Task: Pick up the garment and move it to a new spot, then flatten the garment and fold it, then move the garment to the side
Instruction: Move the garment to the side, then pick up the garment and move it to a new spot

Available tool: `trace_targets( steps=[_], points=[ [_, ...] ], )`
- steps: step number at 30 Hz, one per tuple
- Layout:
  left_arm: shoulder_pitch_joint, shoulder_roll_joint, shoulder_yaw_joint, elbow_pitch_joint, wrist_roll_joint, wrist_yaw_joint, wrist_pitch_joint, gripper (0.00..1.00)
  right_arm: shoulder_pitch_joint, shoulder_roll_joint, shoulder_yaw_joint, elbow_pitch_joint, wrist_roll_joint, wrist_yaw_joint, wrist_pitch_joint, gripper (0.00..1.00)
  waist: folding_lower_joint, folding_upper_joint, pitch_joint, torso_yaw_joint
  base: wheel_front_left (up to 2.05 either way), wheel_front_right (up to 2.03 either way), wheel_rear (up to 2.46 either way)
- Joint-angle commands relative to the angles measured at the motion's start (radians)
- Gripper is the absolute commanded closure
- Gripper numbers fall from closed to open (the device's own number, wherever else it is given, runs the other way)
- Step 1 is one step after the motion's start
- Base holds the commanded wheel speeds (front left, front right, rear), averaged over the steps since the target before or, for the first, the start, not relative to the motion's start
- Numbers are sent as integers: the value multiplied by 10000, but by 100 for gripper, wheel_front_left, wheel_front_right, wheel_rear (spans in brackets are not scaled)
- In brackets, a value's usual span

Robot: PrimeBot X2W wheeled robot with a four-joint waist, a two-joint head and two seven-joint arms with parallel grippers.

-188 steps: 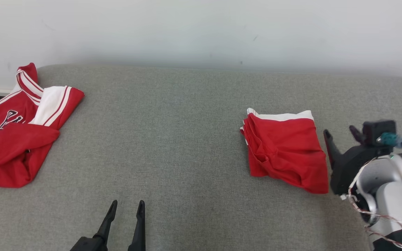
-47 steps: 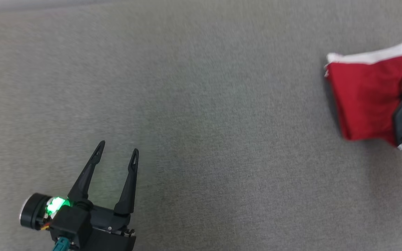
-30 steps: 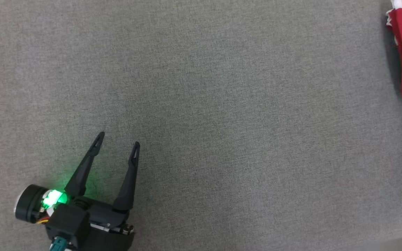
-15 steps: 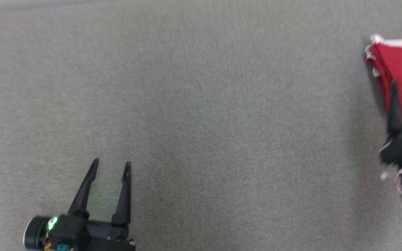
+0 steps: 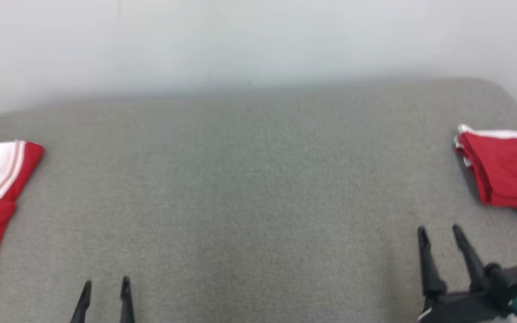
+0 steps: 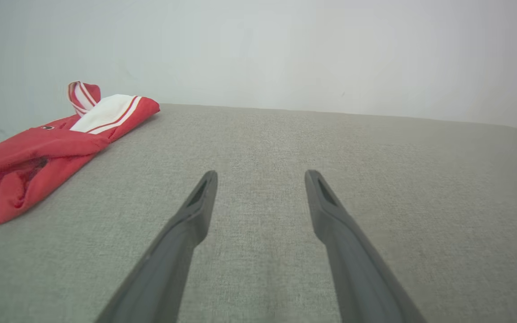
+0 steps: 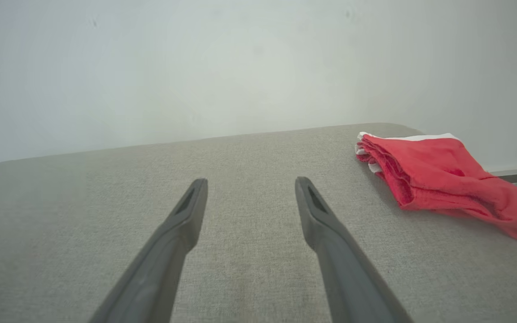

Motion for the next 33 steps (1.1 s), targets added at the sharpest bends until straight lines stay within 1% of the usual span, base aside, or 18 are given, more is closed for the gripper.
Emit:
trace_targets(
  steps=[1,3,4,9,22,27,30,33],
  points=[
    [235,-76,199,200,-163,45,-32,0,361,293,100,-139,-184,-27,1,0,4,2,-899,454,0,0,0],
    [273,-109,381,408,-293,82,-32,0,553,535,193,-140,-344,-27,-90,0,4,2,-937,408,0,0,0],
    [273,-109,381,408,-293,82,-32,0,553,535,193,-140,-344,-27,-90,0,4,2,-937,408,0,0,0],
    [169,-160,562,793,-427,-65,-34,0,592,807,467,554,-718,-27,-339,0,4,2,-1018,372,0,0,0],
    [56,-180,501,1002,-408,-120,-34,0,478,978,240,817,-969,-27,-584,0,4,2,-1066,381,0,0,0],
    [-1,-177,412,1045,-404,-71,-34,0,499,1003,309,823,-975,-27,-554,0,4,2,-1060,904,0,0,0],
    [12,-178,360,998,-300,-45,-32,0,529,1011,410,831,-920,-27,-550,0,4,2,-1054,1487,0,0,0],
    [47,-175,297,964,-283,-50,-34,0,560,1032,540,863,-861,-27,-573,0,4,2,-1015,2253,0,0,0]
  ],
)
